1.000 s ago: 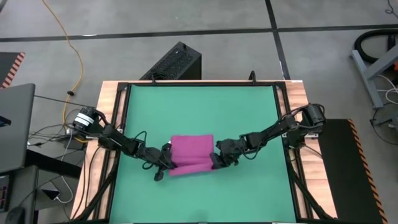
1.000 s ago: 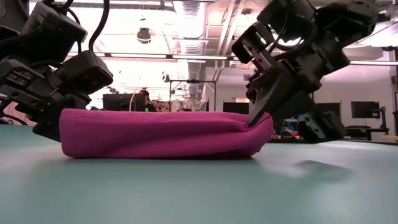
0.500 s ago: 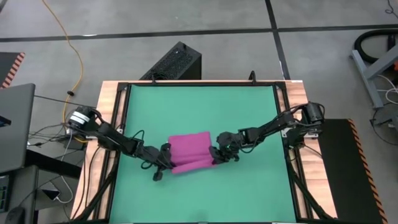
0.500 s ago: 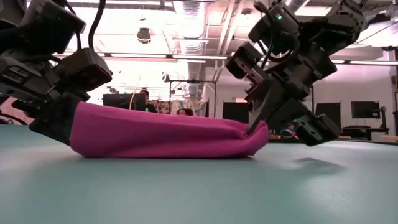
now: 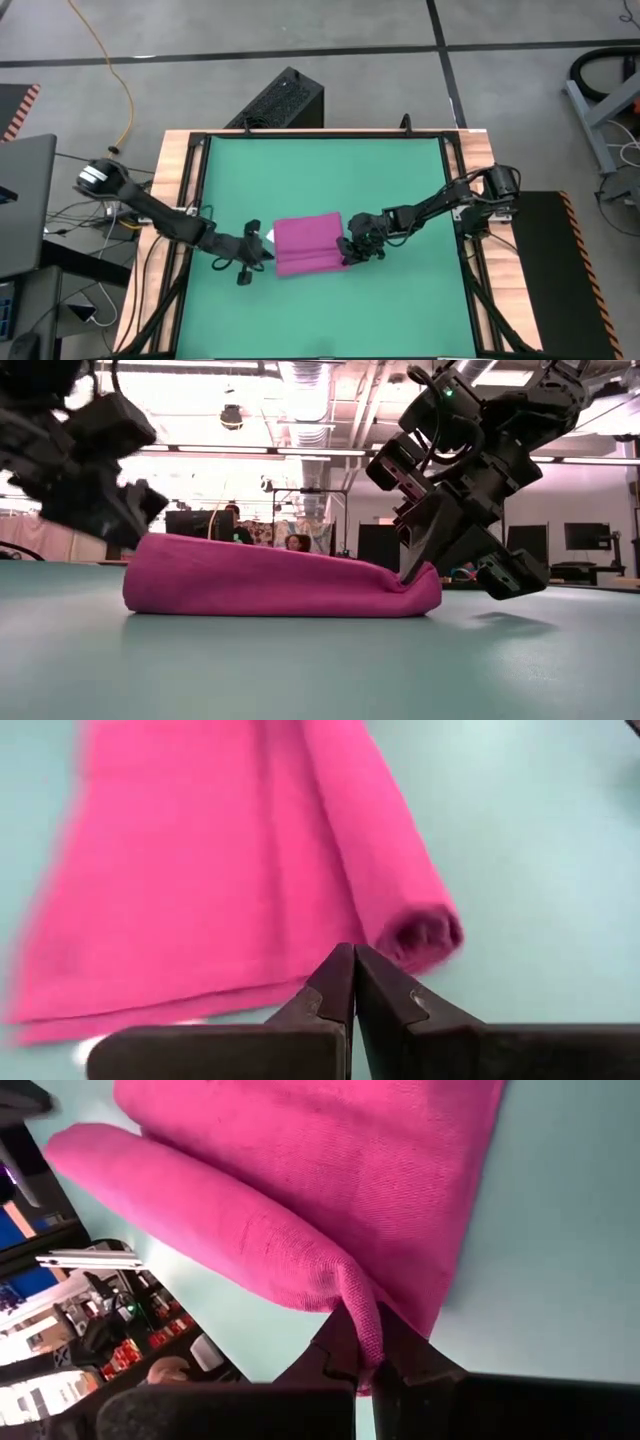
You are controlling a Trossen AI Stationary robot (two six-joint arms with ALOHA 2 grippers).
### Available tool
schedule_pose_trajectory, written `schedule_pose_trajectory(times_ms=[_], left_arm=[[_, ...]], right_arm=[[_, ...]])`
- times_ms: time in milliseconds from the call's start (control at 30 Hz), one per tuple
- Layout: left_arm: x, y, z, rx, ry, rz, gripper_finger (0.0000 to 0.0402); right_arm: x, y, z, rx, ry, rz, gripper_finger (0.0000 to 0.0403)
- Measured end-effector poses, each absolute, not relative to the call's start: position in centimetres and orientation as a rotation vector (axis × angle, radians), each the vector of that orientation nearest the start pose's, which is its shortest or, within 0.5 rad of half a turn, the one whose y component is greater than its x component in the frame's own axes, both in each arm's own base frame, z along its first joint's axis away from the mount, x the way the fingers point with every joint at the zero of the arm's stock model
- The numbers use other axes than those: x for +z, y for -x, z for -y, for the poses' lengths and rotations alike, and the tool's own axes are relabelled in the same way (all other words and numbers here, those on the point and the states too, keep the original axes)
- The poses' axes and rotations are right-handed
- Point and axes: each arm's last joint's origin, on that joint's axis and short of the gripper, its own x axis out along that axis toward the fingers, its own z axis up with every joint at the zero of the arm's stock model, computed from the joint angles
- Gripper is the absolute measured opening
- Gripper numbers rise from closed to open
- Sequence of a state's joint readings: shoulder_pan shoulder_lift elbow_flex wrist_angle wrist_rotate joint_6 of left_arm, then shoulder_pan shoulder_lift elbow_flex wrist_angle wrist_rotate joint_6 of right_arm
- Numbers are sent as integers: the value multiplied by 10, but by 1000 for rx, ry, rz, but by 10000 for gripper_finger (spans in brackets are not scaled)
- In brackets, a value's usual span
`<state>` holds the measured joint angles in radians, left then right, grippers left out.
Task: Roll towel into tight, uniform cylinder
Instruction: Roll the pink towel
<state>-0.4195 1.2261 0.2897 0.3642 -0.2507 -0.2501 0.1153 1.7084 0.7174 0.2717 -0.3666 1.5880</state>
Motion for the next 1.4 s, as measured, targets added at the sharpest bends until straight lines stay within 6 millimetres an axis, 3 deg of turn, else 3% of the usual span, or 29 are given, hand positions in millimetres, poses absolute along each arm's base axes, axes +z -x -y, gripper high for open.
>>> schedule_pose_trajectory(times_ms=[67,200,333,767,933,1100,1400], left_arm=[[149,-184,80,-50,38,-494,0],[167,-176,97,-129,-84,-381,0],[172,-176,113,-185,-262,-357,0],[156,-211,135,-213,-602,-448,0],[140,-227,135,-170,-713,-547,0],[127,-241,125,-58,-725,-614,0],[118,-241,118,-54,-630,-693,0]], right_arm=[[130,-309,-46,-210,-1564,-934,17],[130,-309,-46,-208,-1556,-936,17],[130,-309,-46,-207,-1554,-935,17],[130,-309,-44,-212,-1555,-928,18],[130,-309,-44,-208,-1542,-925,18],[130,-309,-44,-205,-1529,-928,18],[130,-310,-43,-172,-1395,-888,52]])
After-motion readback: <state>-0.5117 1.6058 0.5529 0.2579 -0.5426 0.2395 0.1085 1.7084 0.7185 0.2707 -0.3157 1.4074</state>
